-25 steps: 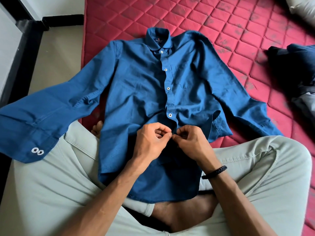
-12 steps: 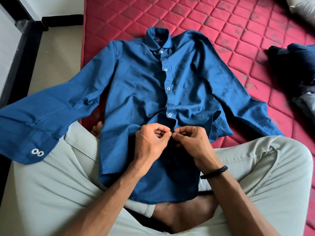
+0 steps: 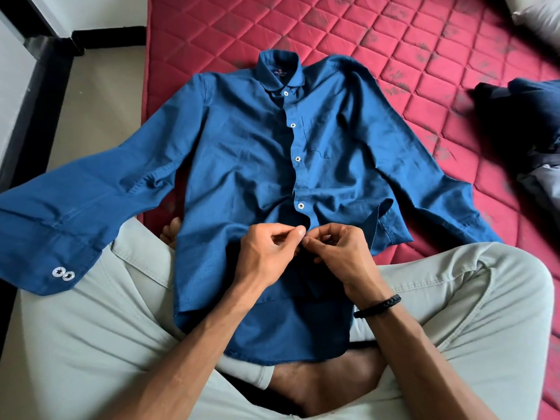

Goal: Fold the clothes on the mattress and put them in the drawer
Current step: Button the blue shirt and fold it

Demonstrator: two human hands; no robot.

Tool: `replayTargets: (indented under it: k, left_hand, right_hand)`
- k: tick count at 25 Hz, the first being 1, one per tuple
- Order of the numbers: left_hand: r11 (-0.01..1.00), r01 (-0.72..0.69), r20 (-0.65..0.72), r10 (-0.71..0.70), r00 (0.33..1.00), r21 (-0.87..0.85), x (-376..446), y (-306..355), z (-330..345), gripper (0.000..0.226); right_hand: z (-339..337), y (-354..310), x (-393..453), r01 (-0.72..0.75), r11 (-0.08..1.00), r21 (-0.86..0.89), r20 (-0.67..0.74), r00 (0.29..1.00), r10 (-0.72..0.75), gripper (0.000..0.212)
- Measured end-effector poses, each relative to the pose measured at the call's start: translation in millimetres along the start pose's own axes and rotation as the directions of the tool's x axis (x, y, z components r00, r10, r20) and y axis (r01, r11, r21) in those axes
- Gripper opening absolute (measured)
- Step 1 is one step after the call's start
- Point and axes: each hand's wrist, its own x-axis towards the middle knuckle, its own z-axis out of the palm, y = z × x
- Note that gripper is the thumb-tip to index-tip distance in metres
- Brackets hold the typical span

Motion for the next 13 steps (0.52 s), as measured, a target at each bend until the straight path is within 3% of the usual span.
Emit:
replayTargets:
  k: [8, 13]
  left_hand:
    - [0.999, -0.047, -0.064, 0.047, 0.997, 0.01, 2.3, -6.4, 0.6, 0.005]
    - [0.998, -0.07, -0.064, 0.07, 0.995, 0.004, 4.4, -9.8, 0.2, 0.021]
  right_hand:
    - [4.1, 4.9, 0.7, 0.041, 0.988, -0.148, -0.035, 0.998, -0.046, 0.02]
    - [3.6, 5.5, 2.5, 0.051, 0.976, -0.21, -0.034, 0.998, -0.06, 0.016]
